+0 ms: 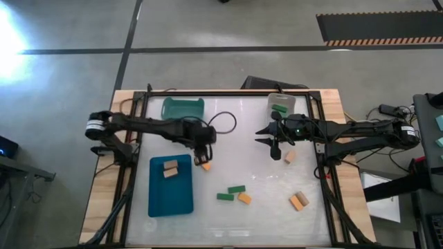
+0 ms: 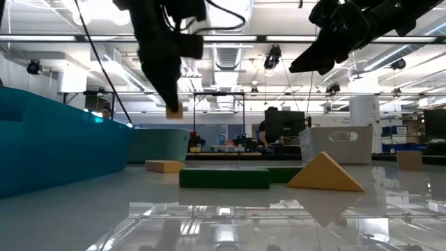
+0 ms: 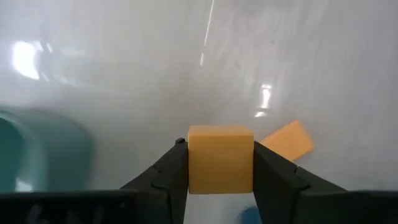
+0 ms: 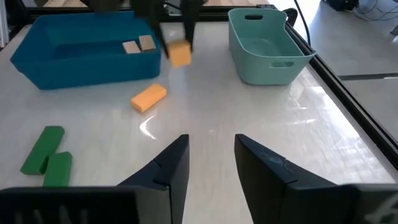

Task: Sort & place blocks by color
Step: Put the yellow block into the green bin, then put the light brown block into the blue bin

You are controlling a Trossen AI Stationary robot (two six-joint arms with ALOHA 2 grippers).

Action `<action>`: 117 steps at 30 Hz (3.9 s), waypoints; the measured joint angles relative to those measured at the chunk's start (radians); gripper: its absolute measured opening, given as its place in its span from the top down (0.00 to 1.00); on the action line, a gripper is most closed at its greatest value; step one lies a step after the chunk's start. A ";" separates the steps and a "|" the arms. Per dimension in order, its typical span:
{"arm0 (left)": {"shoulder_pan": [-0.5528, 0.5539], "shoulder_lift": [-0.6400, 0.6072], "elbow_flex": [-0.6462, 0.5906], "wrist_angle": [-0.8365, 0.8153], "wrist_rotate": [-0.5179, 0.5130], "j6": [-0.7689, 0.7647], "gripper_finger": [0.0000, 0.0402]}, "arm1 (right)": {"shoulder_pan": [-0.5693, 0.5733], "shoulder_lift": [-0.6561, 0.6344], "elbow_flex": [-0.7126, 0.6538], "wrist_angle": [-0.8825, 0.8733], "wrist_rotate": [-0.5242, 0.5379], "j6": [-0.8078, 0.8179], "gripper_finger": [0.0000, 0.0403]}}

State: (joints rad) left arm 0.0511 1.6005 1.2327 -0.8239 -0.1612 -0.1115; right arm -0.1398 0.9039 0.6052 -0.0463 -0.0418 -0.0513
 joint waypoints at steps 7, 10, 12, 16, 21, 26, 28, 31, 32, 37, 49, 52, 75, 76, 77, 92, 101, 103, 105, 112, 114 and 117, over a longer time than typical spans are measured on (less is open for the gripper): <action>0.117 -0.134 -0.001 -0.064 0.000 0.438 0.70 | 0.000 0.000 0.000 0.000 0.000 0.000 0.71; 0.197 -0.166 -0.002 -0.059 0.000 0.561 0.70 | 0.000 0.000 0.000 0.000 0.000 0.000 0.71; 0.257 -0.177 -0.002 -0.058 -0.001 0.632 0.70 | 0.000 0.000 0.000 0.000 0.000 0.000 0.71; 0.388 -0.164 -0.003 -0.043 0.011 0.726 0.70 | 0.000 0.000 0.000 0.000 0.000 0.000 0.72; 0.537 -0.097 -0.002 -0.023 0.086 0.814 0.70 | 0.000 0.000 -0.001 0.000 0.000 0.000 0.72; 0.635 -0.007 -0.002 0.001 0.112 0.886 0.70 | 0.000 0.000 -0.005 0.002 0.000 -0.001 0.71; 0.660 0.024 -0.001 0.010 0.127 0.911 0.70 | 0.000 0.000 -0.006 0.001 0.000 -0.001 0.72; 0.687 0.069 -0.001 0.013 0.129 0.931 0.70 | 0.000 0.000 -0.006 0.001 0.000 -0.001 0.72; 0.695 0.081 -0.001 0.015 0.130 0.931 0.70 | 0.000 0.000 -0.007 0.001 0.000 -0.001 0.72; 0.716 0.119 -0.001 0.031 0.130 0.934 0.70 | 0.000 0.000 -0.007 0.001 0.001 -0.004 0.72; 0.718 0.144 -0.001 0.035 0.128 0.933 0.52 | 0.000 0.000 -0.008 0.001 0.002 -0.005 0.71; 0.718 0.125 -0.001 0.035 0.127 0.930 0.52 | 0.000 0.000 -0.008 0.001 0.003 -0.004 0.72; 0.339 -0.349 -0.171 0.279 0.175 0.287 0.58 | 0.005 0.003 -0.045 0.000 0.018 0.378 0.76; 0.306 -0.374 -0.197 0.322 0.175 0.263 0.58 | 0.005 0.003 -0.045 -0.001 0.017 0.403 0.76; 0.277 -0.399 -0.226 0.374 0.174 0.240 0.58 | 0.008 0.003 -0.045 0.000 0.018 0.424 0.76; 0.105 -0.581 -0.562 0.925 0.155 0.140 0.58 | 0.129 0.104 0.084 -0.115 0.015 0.749 0.82; 0.105 -0.584 -0.585 0.948 0.155 0.144 0.58 | 0.142 0.246 0.224 -0.666 0.018 1.067 0.83; 0.105 -0.584 -0.585 0.944 0.155 0.148 0.58 | 0.142 0.271 0.224 -0.746 0.020 1.159 0.83; 0.105 -0.584 -0.585 0.947 0.155 0.160 0.58 | 0.144 0.292 0.224 -0.822 0.036 1.241 0.83; 0.105 -0.584 -0.585 0.944 0.149 0.232 0.58 | 0.167 0.308 0.224 -1.030 0.060 1.438 0.70; 0.105 -0.584 -0.584 0.944 0.146 0.251 0.58 | 0.180 0.303 0.224 -1.053 0.095 1.495 0.64; 0.105 -0.584 -0.585 0.945 0.136 0.274 0.58 | 0.200 0.302 0.224 -1.054 0.166 1.591 0.55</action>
State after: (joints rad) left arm 0.1566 1.0164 0.6479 0.1215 -0.0254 0.1628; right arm 0.0599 1.2063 0.8291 -1.1000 0.1247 1.5393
